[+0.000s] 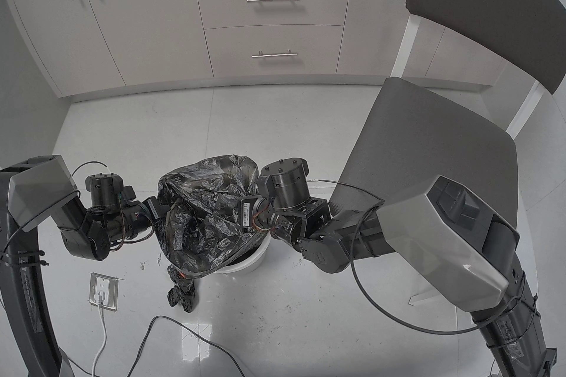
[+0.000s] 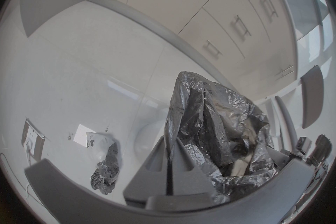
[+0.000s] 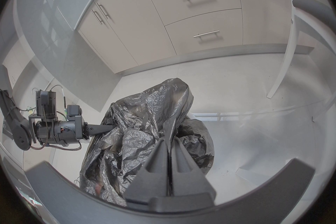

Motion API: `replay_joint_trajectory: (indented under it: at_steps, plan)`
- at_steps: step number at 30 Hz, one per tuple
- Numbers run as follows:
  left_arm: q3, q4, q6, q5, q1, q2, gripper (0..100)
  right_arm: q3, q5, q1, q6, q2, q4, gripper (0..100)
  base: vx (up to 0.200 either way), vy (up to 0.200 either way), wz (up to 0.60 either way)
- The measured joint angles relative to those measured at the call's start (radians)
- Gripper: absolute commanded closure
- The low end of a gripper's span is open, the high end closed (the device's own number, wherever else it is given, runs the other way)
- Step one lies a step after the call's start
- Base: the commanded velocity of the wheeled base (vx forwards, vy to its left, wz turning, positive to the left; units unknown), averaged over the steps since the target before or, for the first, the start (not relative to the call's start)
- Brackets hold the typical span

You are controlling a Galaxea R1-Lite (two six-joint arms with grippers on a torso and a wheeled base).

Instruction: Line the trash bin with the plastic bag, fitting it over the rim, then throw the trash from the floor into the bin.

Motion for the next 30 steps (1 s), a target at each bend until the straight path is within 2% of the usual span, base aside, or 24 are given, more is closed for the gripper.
replay_joint_trajectory:
  at_steps: [9, 17, 30]
  plan:
    - [-0.056, 0.162, -0.002, 0.137, -0.015, 0.010, 100, 0.016, -0.001, -0.015, -0.013, 0.007, -0.002, 100, 0.000, 0.000, 0.00]
    - [-0.050, 0.221, -0.031, 0.165, -0.050, -0.027, 100, 0.044, -0.044, -0.039, -0.056, 0.013, -0.007, 100, 0.000, 0.000, 0.00]
    - [0.022, 0.210, -0.044, 0.170, -0.064, -0.069, 100, 0.095, -0.047, -0.029, -0.070, 0.017, -0.023, 100, 0.000, 0.000, 0.00]
